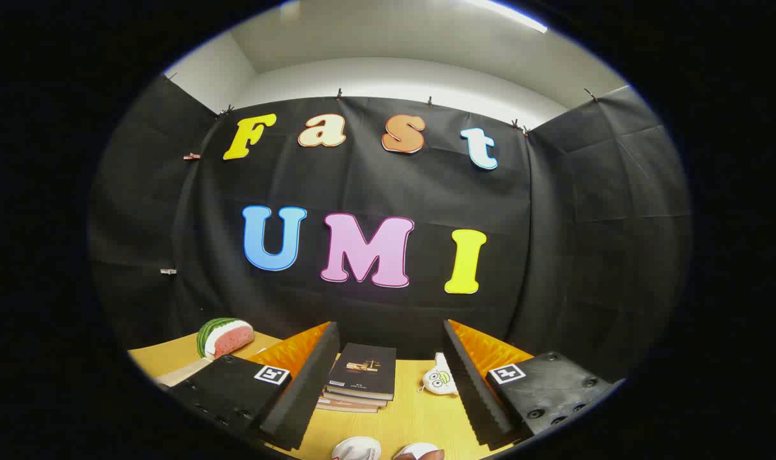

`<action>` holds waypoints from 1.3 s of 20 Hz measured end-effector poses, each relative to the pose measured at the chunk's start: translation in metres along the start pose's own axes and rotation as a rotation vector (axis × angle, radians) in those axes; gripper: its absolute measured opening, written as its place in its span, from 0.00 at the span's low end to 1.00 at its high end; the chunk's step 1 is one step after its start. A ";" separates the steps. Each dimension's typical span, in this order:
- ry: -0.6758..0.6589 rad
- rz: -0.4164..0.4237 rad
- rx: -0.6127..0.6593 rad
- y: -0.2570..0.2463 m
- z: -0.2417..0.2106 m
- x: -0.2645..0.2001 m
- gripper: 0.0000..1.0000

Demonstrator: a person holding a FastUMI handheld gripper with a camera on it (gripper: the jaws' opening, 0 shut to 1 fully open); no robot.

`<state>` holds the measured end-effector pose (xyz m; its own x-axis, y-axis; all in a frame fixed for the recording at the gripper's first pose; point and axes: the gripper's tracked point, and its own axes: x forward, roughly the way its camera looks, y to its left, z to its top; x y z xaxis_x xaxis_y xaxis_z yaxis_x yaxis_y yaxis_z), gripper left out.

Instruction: Open the storage box then place both shoes into the box .Put the left shoe in first, then the right shoe, with the right side of both shoes facing outward in a uniform manner.

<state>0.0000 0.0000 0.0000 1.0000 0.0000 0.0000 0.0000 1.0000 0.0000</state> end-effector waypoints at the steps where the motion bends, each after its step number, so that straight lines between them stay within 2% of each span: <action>1: 0.001 0.003 0.007 0.000 0.000 0.001 0.97; 9: 0.012 0.001 0.051 -0.002 -0.005 0.000 0.97; 19: 0.015 0.025 0.048 0.007 -0.005 -0.002 0.97; 21: 0.030 0.093 0.070 0.025 -0.006 -0.004 0.97; 26: 0.200 0.368 0.250 0.083 -0.028 -0.009 0.97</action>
<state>-0.0093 0.0828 -0.0285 0.9139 0.3783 -0.1474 -0.3291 0.9029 0.2767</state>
